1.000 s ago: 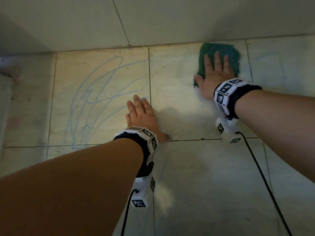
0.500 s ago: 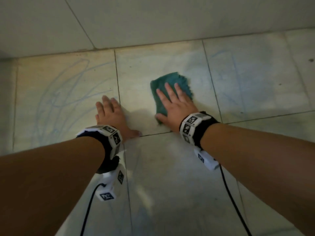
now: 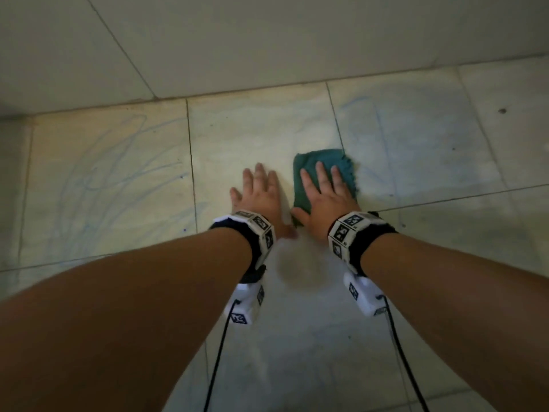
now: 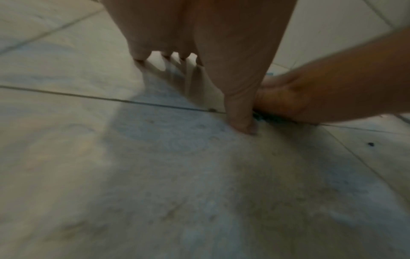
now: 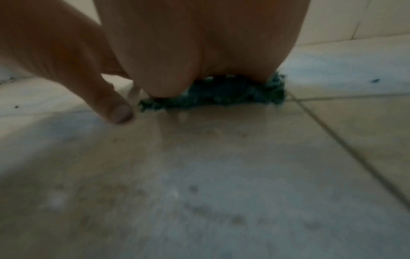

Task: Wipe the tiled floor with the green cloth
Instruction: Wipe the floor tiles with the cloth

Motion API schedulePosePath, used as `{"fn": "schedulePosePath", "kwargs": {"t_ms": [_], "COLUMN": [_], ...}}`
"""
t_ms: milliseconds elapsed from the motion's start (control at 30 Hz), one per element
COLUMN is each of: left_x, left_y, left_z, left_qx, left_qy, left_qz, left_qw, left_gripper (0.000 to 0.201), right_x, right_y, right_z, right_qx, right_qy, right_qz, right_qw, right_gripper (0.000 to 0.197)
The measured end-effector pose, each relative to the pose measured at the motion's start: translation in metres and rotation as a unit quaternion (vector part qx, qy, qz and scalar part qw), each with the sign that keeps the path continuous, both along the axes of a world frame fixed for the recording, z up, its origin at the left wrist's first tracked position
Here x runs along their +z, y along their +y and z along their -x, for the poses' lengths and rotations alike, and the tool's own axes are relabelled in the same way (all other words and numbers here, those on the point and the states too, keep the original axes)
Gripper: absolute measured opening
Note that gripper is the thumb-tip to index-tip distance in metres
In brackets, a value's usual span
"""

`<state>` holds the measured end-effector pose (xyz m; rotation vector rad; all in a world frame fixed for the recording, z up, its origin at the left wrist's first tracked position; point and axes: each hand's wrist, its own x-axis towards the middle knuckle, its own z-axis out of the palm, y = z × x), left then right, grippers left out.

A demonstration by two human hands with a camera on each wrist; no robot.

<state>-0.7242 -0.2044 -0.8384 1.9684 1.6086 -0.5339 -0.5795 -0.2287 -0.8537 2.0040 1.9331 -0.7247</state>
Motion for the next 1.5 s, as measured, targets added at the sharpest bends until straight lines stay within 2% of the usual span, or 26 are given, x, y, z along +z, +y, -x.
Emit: {"fn": "schedulePosePath", "kwargs": {"t_ms": [100, 200, 267, 467, 600, 733, 867, 933, 1067, 1133, 1200, 1367, 1433, 1500], "left_x": [-0.003, -0.003, -0.004, -0.007, -0.008, -0.008, -0.008, -0.006, -0.004, -0.003, -0.005, -0.01, -0.011, -0.011], "left_y": [0.005, 0.007, 0.008, 0.008, 0.006, 0.006, 0.005, 0.005, 0.008, 0.009, 0.009, 0.007, 0.007, 0.006], "left_z": [-0.01, -0.008, -0.01, -0.008, -0.007, -0.005, -0.006, -0.007, -0.012, -0.013, -0.013, -0.009, -0.008, -0.008], "left_qx": [0.007, 0.012, 0.011, 0.021, 0.022, 0.028, 0.03, 0.031, 0.037, 0.039, 0.037, 0.039, 0.038, 0.034], "left_qy": [0.021, 0.024, 0.02, 0.017, 0.007, 0.003, 0.005, 0.005, 0.013, 0.019, 0.019, 0.017, 0.016, 0.015], "left_qz": [0.007, 0.008, 0.012, 0.031, 0.033, 0.032, 0.034, 0.038, 0.046, 0.052, 0.051, 0.04, 0.034, 0.031], "left_qw": [1.0, 1.0, 1.0, 0.999, 0.999, 0.999, 0.999, 0.999, 0.998, 0.998, 0.998, 0.998, 0.999, 0.999], "left_gripper": [0.139, 0.139, 0.139, 0.138, 0.138, 0.139, 0.139, 0.139, 0.139, 0.14, 0.139, 0.14, 0.14, 0.139], "right_x": [0.015, 0.016, 0.011, 0.002, -0.001, -0.008, -0.005, -0.002, 0.003, 0.001, -0.002, -0.012, -0.012, -0.01], "right_y": [0.01, 0.014, 0.017, 0.079, 0.135, 0.165, 0.164, 0.143, 0.064, 0.049, 0.068, 0.153, 0.153, 0.124], "right_z": [-0.013, -0.014, -0.014, -0.027, -0.062, -0.09, -0.091, -0.08, -0.048, -0.046, -0.058, -0.104, -0.116, -0.12], "right_qx": [0.0, 0.053, 0.05, 0.006, -0.042, -0.09, -0.109, -0.101, 0.015, 0.047, 0.044, -0.026, -0.041, -0.045], "right_qy": [0.045, 0.014, 0.02, 0.009, -0.008, -0.039, -0.054, -0.038, 0.005, 0.007, 0.003, -0.029, -0.034, -0.031], "right_qz": [0.003, 0.05, 0.064, 0.029, 0.007, -0.011, -0.007, -0.002, 0.004, 0.026, 0.014, 0.014, 0.015, 0.01], "right_qw": [0.999, 0.997, 0.997, 1.0, 0.999, 0.995, 0.993, 0.994, 1.0, 0.999, 0.999, 0.999, 0.998, 0.998], "right_gripper": [0.08, 0.084, 0.084, 0.081, 0.078, 0.078, 0.078, 0.077, 0.079, 0.079, 0.078, 0.076, 0.075, 0.075]}}
